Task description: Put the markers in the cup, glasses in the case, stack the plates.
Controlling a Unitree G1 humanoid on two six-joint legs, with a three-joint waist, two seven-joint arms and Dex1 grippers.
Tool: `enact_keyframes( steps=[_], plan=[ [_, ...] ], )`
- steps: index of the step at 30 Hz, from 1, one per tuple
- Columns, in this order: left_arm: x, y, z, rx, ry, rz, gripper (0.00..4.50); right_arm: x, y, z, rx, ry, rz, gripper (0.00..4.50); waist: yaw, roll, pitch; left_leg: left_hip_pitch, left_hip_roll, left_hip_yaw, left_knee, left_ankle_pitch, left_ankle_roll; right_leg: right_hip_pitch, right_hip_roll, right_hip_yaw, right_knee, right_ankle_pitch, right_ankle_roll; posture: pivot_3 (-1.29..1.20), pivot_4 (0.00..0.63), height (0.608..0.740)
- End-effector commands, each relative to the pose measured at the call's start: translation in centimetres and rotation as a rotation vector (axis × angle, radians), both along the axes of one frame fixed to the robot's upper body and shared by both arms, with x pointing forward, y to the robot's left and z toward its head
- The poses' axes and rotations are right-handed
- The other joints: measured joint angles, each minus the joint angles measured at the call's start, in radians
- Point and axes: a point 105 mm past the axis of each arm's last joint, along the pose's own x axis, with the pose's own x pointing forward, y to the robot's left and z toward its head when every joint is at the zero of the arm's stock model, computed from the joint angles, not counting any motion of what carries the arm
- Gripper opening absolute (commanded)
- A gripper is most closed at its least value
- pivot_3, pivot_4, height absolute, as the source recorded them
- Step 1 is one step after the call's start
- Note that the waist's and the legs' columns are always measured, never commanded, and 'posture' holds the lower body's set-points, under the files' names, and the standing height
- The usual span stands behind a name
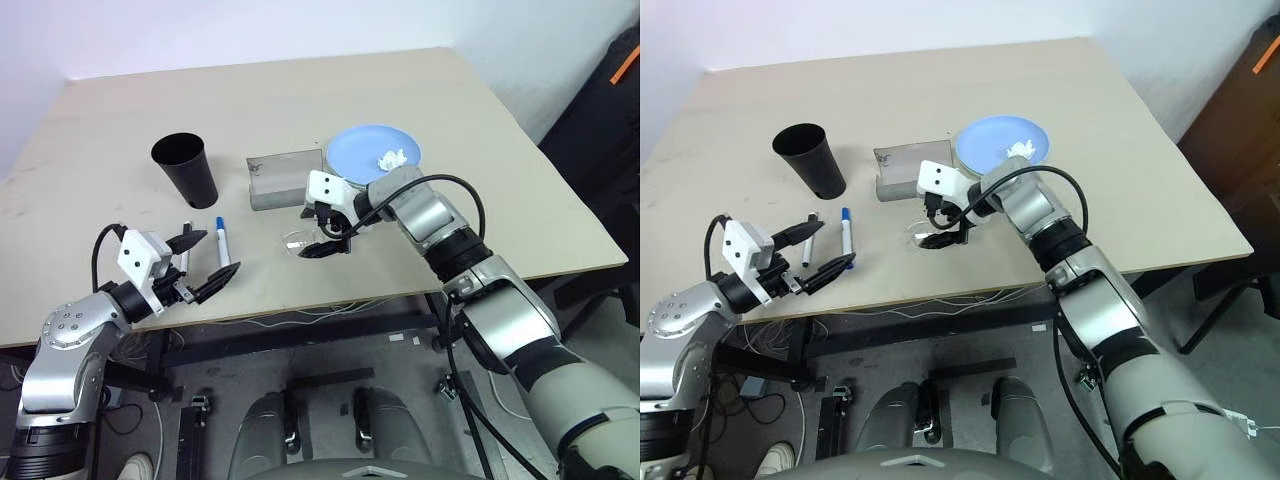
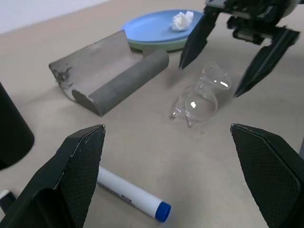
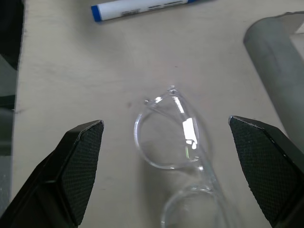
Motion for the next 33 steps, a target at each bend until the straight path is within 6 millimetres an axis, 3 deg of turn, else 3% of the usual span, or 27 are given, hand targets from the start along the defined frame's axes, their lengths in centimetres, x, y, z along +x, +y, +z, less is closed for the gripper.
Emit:
enact_keyframes(
  steps=[1,21,24,33],
  plan=[
    [-0.3,-0.4,0.8,-0.001,-0.031,-0.009,4.44,0.9,0.2,1.3,0.035,-0.045,-0.011,4.45,0.0,0.0,0.0,0.0,0.0,0.0,0.0,0.0,0.0,0.0,0.0,0.0,0.0,0.0,0.0,0.0,0.15,0.74],
    [-0.4,-1.0,0.5,-0.006,-0.015,-0.027,4.44,1.7,-1.0,-1.2,-0.101,-0.16,0.019,4.45,0.0,0.0,0.0,0.0,0.0,0.001,0.0,0.0,0.0,0.0,0.0,0.0,0.0,0.0,0.0,0.0,0.15,0.74],
    [-0.5,-1.0,0.5,-0.005,-0.013,-0.027,4.44,1.6,-1.0,-1.1,-0.103,-0.162,0.03,3.84,0.0,0.0,0.0,0.0,0.0,0.0,0.0,0.0,0.0,0.0,0.0,0.0,0.0,0.0,0.0,0.0,0.15,0.74],
    [-0.5,-1.0,0.5,-0.005,-0.012,-0.025,4.44,1.4,-0.7,-0.4,-0.095,-0.176,0.051,0.74,0.0,0.0,0.0,0.0,0.0,0.0,0.0,0.0,0.0,0.0,0.0,0.0,0.0,0.0,0.0,0.0,0.15,0.74]
  ],
)
